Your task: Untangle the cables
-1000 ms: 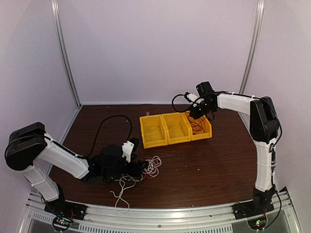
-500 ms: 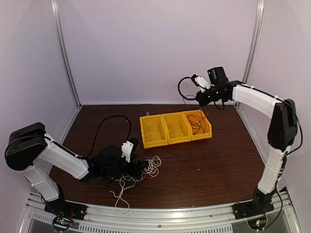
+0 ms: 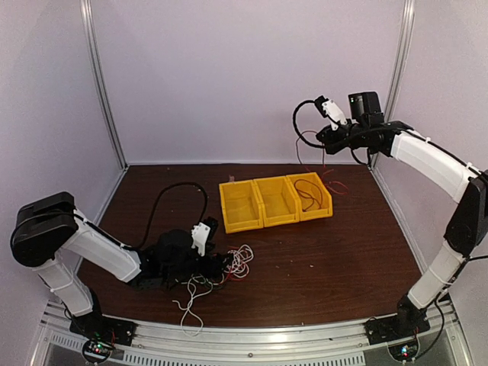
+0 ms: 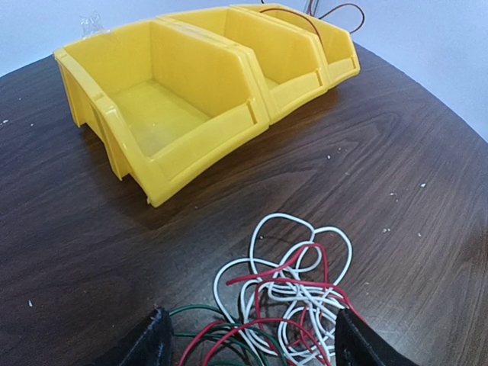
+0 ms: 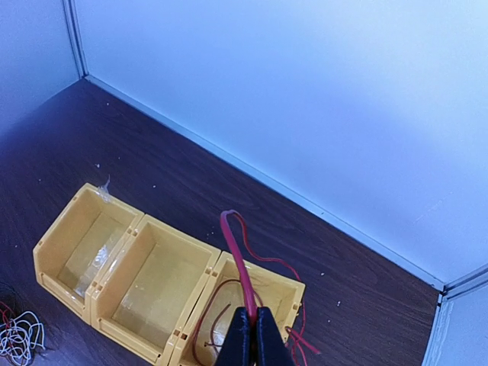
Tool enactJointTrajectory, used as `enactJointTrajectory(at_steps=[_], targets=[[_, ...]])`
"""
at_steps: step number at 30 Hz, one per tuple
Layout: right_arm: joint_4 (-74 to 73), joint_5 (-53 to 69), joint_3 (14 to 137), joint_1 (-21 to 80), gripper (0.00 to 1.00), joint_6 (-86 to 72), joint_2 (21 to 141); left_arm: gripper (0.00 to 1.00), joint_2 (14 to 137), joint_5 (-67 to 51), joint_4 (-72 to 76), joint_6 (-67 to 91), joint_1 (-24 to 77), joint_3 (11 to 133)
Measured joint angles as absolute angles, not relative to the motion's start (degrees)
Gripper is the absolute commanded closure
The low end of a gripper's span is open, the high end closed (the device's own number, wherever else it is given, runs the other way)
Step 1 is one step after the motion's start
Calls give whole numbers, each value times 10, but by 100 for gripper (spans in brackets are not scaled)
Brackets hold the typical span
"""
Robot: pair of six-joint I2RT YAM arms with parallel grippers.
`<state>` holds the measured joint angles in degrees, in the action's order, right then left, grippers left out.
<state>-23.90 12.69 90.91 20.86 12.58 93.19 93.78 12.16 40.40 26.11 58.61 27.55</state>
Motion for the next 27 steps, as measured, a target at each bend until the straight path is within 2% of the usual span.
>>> enactJointTrajectory(at_steps=[8,14,27], targets=[[-198,79,867,195,100,129,891,26,938,117,402,261,586,281],[-163,50,917,156,100,137,891,26,938,116,401,261,586,289],[-141,59,1063,157,100,149,886,26,938,116,394,261,586,290]])
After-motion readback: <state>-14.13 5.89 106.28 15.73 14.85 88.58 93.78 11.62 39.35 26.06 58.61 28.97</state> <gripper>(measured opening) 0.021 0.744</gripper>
